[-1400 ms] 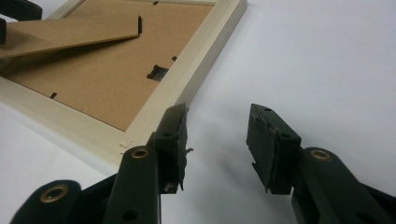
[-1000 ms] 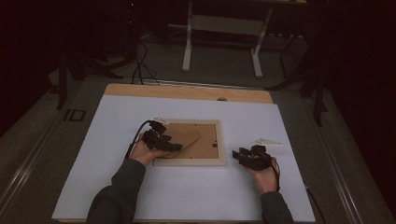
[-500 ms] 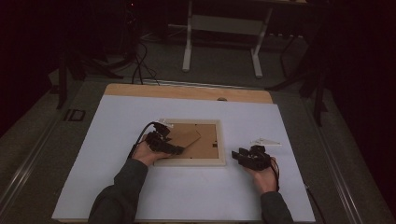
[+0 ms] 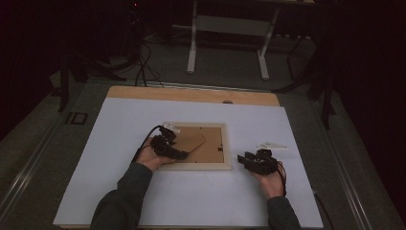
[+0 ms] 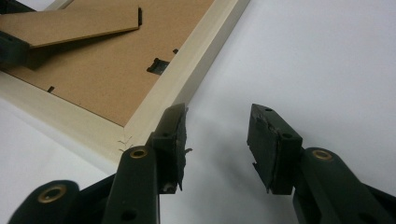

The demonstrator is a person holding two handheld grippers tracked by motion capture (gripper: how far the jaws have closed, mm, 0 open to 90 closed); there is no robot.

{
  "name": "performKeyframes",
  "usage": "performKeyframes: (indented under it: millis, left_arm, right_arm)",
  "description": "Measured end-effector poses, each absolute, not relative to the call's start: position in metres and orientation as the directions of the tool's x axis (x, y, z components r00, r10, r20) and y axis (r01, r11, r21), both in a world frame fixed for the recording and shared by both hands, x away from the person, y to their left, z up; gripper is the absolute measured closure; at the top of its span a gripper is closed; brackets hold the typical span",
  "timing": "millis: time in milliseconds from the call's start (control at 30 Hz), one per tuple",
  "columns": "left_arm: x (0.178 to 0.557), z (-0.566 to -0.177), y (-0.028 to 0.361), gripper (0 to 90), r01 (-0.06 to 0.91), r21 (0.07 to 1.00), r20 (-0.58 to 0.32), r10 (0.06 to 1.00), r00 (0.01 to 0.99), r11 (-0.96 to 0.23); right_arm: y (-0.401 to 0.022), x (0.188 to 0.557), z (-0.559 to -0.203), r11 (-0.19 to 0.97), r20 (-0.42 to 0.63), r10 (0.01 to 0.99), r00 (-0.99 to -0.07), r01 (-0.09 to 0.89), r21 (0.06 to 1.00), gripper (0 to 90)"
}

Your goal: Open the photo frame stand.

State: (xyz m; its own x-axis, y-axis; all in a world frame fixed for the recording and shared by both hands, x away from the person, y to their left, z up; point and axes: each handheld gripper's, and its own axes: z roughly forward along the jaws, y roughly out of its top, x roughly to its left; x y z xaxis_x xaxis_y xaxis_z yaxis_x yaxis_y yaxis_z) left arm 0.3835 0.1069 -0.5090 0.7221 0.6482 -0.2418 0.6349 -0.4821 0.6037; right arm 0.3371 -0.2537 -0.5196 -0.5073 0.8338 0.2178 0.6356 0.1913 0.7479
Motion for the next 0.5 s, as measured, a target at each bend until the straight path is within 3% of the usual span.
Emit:
performKeyframes:
  millis: [500]
  left_arm:
    - [0.3792, -0.507, 0.1049, 39.0, 0.601, 0.632, -0.193, 0.652, 0.734, -0.489]
  right_arm:
    - [-0.2492, 0.3378, -0.5148, 0.214, 0.194, 0.832, -0.52, 0.623, 0.752, 56.3]
